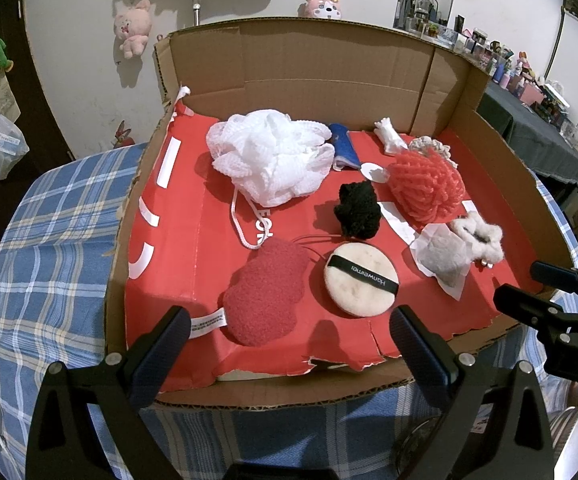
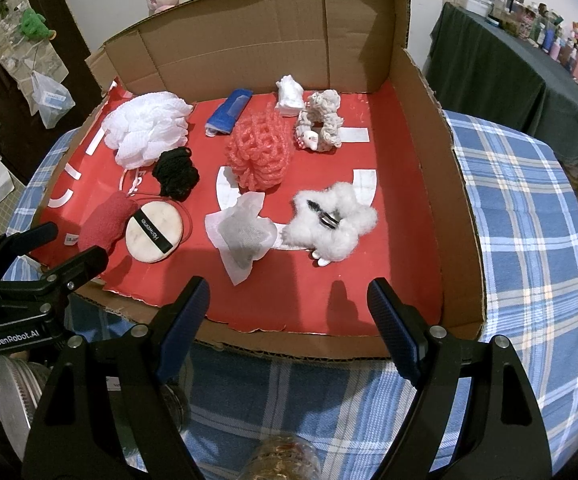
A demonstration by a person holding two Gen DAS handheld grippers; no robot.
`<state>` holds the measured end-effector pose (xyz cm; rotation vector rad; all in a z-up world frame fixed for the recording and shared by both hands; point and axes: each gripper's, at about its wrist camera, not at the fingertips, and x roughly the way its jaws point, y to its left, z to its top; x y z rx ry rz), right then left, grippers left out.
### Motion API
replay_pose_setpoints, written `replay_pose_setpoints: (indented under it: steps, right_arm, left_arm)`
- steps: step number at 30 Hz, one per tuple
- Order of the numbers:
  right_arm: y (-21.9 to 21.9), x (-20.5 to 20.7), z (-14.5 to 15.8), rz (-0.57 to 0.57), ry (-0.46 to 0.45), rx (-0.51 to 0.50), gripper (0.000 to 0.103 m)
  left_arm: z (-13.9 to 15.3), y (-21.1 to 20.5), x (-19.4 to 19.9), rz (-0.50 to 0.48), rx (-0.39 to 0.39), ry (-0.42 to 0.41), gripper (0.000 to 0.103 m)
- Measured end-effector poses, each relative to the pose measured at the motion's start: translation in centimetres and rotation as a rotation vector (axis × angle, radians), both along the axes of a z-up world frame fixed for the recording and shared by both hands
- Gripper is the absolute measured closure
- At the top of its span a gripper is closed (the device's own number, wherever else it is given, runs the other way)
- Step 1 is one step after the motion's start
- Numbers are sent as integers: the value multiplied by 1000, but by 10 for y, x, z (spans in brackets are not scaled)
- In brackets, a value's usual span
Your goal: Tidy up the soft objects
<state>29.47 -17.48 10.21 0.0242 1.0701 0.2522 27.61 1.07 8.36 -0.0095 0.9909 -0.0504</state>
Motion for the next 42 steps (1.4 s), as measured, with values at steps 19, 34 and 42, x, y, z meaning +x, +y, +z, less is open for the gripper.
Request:
replay_pose_setpoints:
  steps: [19, 34, 42]
  right_arm:
    - [1, 2, 0, 7, 21, 10, 22]
    - [-12, -57, 94, -8, -225, 20, 22]
    - [-14, -154, 126, 6, -411, 13, 10]
  left_arm:
    - [1, 0, 1, 3, 1, 4, 1]
    - [81, 36, -63, 71, -17, -248, 0]
    - [107, 29, -157, 26, -17, -418, 0]
